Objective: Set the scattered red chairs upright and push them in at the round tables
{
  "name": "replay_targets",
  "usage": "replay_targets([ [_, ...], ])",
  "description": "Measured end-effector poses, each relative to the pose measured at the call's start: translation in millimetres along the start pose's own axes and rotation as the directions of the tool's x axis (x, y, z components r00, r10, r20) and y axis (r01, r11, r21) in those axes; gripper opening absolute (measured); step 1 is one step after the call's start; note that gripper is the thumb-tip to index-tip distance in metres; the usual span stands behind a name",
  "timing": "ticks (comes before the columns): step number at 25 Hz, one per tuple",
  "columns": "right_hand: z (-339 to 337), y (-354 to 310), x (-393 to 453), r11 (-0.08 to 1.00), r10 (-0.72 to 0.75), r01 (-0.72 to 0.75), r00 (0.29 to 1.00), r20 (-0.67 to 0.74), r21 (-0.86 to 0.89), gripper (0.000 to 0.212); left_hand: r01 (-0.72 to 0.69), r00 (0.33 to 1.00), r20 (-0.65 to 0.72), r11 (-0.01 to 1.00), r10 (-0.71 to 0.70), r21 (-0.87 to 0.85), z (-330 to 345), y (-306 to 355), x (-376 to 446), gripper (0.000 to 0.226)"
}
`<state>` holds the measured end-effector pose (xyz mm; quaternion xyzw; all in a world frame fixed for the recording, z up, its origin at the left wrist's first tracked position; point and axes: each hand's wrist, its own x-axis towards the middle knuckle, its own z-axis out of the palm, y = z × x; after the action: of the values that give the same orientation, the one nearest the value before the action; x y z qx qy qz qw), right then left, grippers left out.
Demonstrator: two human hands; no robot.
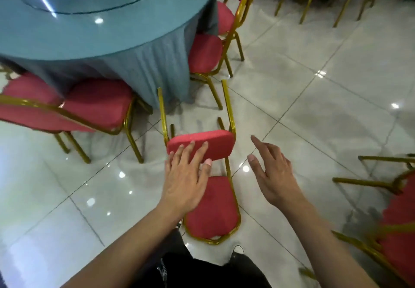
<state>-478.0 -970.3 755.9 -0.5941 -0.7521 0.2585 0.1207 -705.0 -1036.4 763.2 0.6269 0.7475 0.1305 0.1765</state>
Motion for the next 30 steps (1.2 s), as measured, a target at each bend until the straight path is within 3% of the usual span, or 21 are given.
replay_targets([
  [6,38,68,4,0.992,-0.124,0.122,0.990,0.062,0.041,0.056,0.165,0.983,-0.081,0.986,-0.164,0.013,56,-5,-51,0.067],
  [13,154,163,-17,0.996,-0.067,0.063,0.996,0.058,0.068,0.060,0.310,0.951,0.019,0.951,-0.310,0.015,186,-50,-89,0.057],
  [20,343,295,-25,1.000,-0.015,0.018,0.995,0.100,-0.025,0.063,0.324,0.944,0.060,0.946,-0.325,0.026,392,-146,-75,0.057],
  [25,496,391,-12,0.989,-0.030,0.059,0.977,0.210,-0.134,0.065,0.301,0.936,0.169,0.951,-0.308,0.066,571,-231,-65,0.061],
  [30,608,464,7,0.967,-0.005,0.096,0.934,0.358,-0.238,0.069,0.345,0.888,0.262,0.925,-0.377,0.161,693,-303,-65,0.068],
])
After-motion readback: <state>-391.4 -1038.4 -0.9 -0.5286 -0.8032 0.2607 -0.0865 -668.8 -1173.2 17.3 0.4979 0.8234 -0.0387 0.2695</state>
